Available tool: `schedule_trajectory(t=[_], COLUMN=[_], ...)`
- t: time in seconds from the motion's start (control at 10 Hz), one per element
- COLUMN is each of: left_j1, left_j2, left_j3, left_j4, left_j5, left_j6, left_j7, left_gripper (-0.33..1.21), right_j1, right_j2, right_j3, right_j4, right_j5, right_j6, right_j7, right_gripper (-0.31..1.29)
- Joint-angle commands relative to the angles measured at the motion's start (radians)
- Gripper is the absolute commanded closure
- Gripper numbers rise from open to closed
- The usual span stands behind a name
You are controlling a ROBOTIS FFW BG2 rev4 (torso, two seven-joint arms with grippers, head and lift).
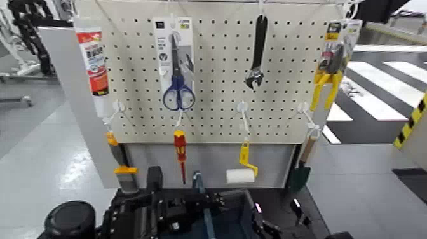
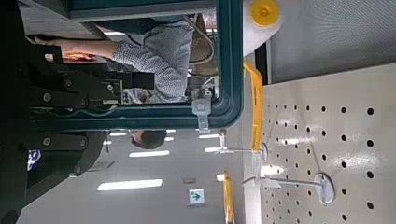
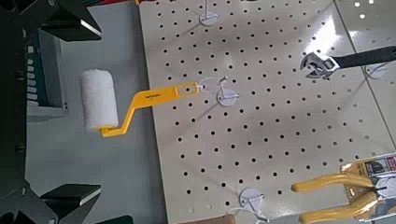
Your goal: Place the crate on the table.
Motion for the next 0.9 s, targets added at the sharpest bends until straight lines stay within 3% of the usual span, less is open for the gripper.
schedule_trajectory(t=[0.1,0.6,0.8,0.9], left_j1=[-0.033,-0.111,-0.134,-0.137], left_j2=[0.01,0.008,0.004,0.002], left_j3=[-0.018,-0.07,-0.093,-0.1], left_j4=[0.042,0.157,0.191,0.191], left_j5=[-0.009,-0.066,-0.087,-0.09], left_j6=[0.015,0.006,-0.013,-0.025], left_j7=[-0.01,-0.096,-0.132,-0.146], left_gripper=[1.19,1.18,0.9,0.57], right_j1=[-0.002,-0.007,-0.008,-0.008], right_j2=[-0.001,-0.001,-0.003,-0.003], right_j3=[0.003,0.008,0.008,0.008], right_j4=[0.003,0.01,0.01,0.01], right_j5=[-0.003,-0.007,-0.008,-0.008], right_j6=[-0.004,-0.011,-0.013,-0.013], right_j7=[0.0,0.0,0.0,0.0], right_gripper=[0.15,0.15,0.15,0.15])
